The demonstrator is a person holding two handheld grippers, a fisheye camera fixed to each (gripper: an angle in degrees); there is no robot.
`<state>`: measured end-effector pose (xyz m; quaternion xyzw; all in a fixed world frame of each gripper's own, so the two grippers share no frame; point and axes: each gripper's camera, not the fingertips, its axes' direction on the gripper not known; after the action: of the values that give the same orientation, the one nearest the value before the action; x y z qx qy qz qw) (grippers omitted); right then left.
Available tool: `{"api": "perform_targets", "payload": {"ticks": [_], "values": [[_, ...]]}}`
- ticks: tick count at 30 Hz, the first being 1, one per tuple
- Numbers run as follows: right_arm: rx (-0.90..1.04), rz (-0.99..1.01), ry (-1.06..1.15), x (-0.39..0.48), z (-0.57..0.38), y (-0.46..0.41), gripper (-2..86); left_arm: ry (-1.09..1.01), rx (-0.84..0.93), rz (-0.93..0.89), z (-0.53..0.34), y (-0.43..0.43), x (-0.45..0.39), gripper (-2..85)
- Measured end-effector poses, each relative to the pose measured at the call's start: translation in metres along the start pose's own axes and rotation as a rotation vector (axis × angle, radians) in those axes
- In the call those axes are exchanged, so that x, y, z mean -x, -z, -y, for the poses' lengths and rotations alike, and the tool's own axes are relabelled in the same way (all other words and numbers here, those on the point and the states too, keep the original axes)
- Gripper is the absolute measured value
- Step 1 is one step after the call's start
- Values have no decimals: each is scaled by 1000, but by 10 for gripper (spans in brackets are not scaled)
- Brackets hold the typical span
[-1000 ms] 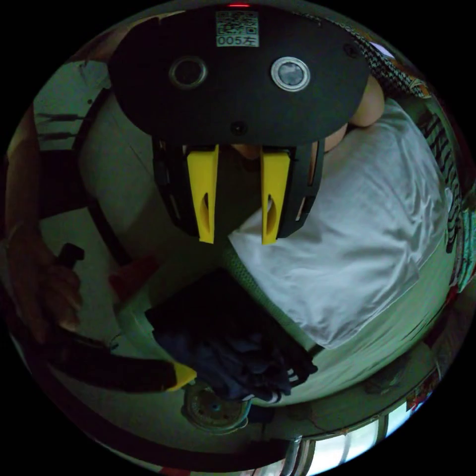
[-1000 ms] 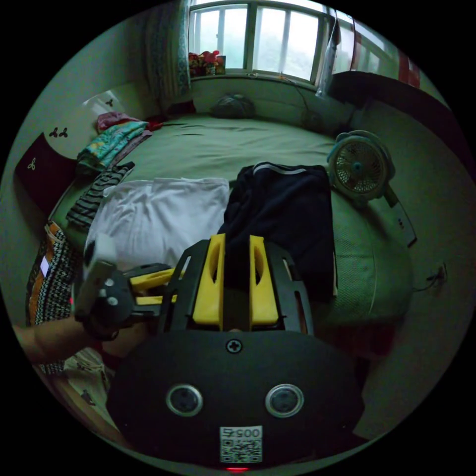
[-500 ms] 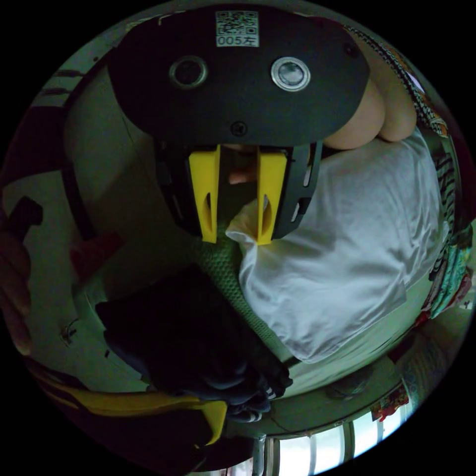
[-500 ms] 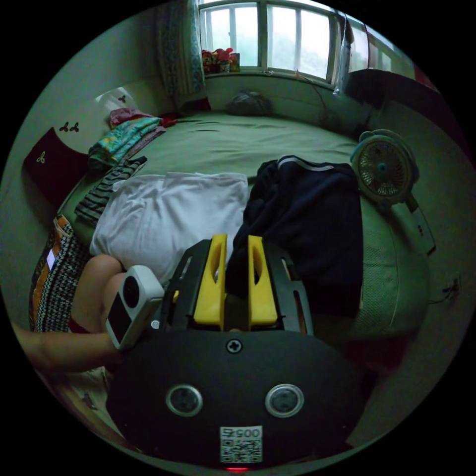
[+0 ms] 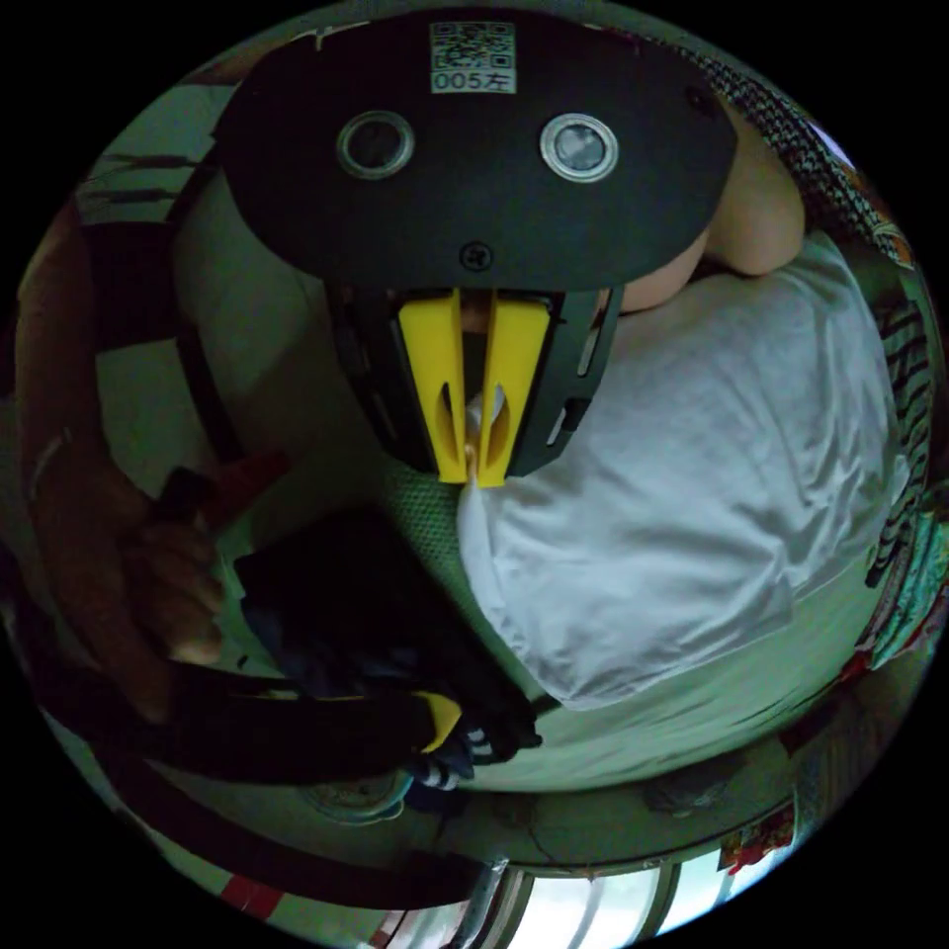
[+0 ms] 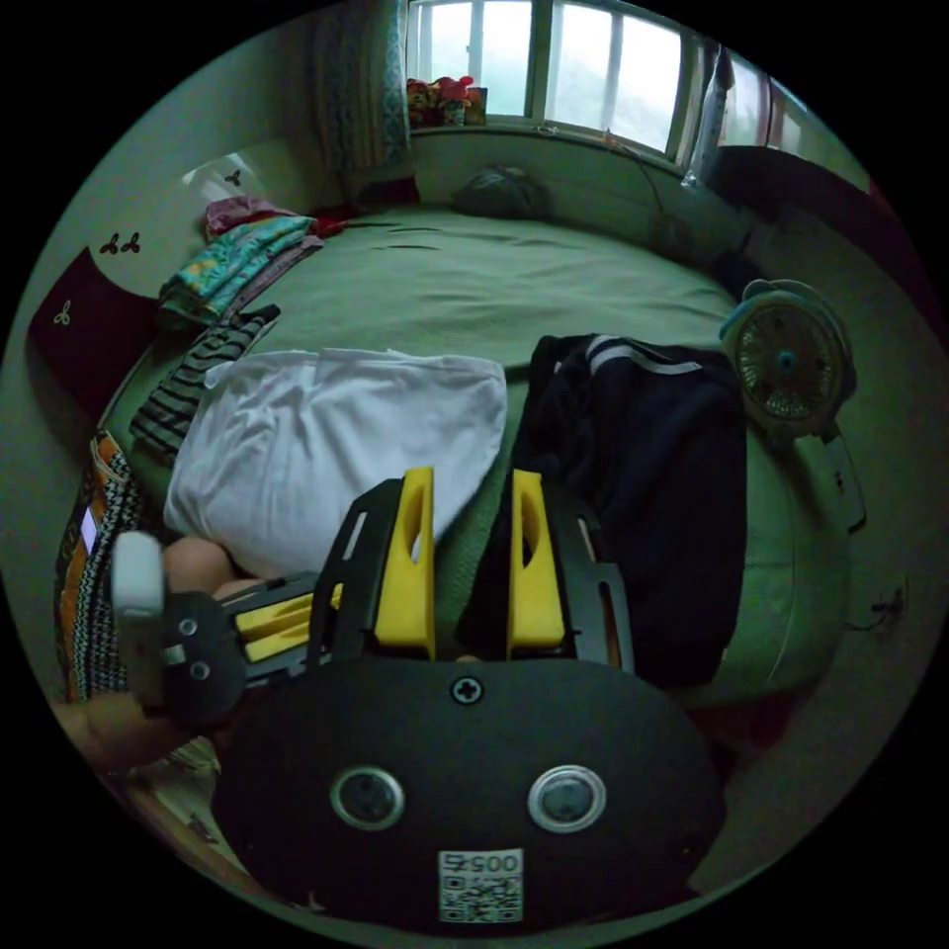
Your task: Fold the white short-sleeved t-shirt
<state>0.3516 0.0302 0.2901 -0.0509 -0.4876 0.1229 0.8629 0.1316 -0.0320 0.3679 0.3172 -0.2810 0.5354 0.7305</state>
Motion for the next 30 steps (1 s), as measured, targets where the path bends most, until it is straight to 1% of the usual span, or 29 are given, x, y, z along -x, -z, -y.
{"api": "perform_targets", "payload": {"ticks": [7,11,15,20,25,30], "values": [[150,22,-97,-12,68,-71,121,74,-40,-98,-32,26,52,16],[183,118,-208,-23,97,-103,119,83,-28,-137,-48,25,72,16],[241,81,-284,-32,114,-132,112,79,-37,-162,-65,33,92,16],[237,156,-348,-33,135,-157,65,72,-27,-184,-85,39,119,15],[241,107,-354,-19,150,-166,30,93,-53,-217,-114,56,155,15],[192,134,-361,2,165,-157,-3,115,-82,-230,-145,78,192,13]]}}
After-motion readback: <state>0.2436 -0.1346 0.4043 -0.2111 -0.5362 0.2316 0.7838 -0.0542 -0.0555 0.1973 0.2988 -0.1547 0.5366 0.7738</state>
